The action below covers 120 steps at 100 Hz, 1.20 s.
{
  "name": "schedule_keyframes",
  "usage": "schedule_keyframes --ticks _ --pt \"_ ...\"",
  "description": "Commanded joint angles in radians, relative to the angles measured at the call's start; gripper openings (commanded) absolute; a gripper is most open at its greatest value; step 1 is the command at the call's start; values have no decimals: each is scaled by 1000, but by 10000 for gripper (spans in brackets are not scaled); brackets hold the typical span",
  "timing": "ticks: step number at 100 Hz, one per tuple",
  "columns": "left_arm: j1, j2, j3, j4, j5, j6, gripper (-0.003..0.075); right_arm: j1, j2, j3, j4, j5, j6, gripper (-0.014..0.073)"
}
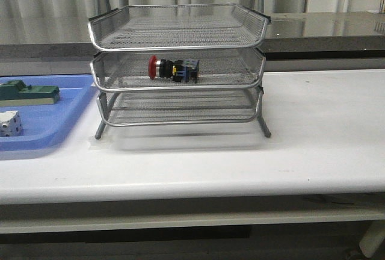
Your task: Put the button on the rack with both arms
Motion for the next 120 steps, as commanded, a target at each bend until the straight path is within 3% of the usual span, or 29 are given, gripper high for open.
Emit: schedule_keyframes --ticks 1,20,57,120 --pt "2 6 -27 -9 -66 -12 -21 -4 -12 -25 3 -69 -10 -60" --pt "2 6 -27 -9 -66 -12 -21 -4 -45 -22 -100 -79 32 -60" --pt "2 6 -27 -9 -66 -12 -21 -50 -300 116 -451 -92 372 -60" --pt "2 6 -27 -9 -66 -12 -21 -356 -761 476 -468 -126 414 -60"
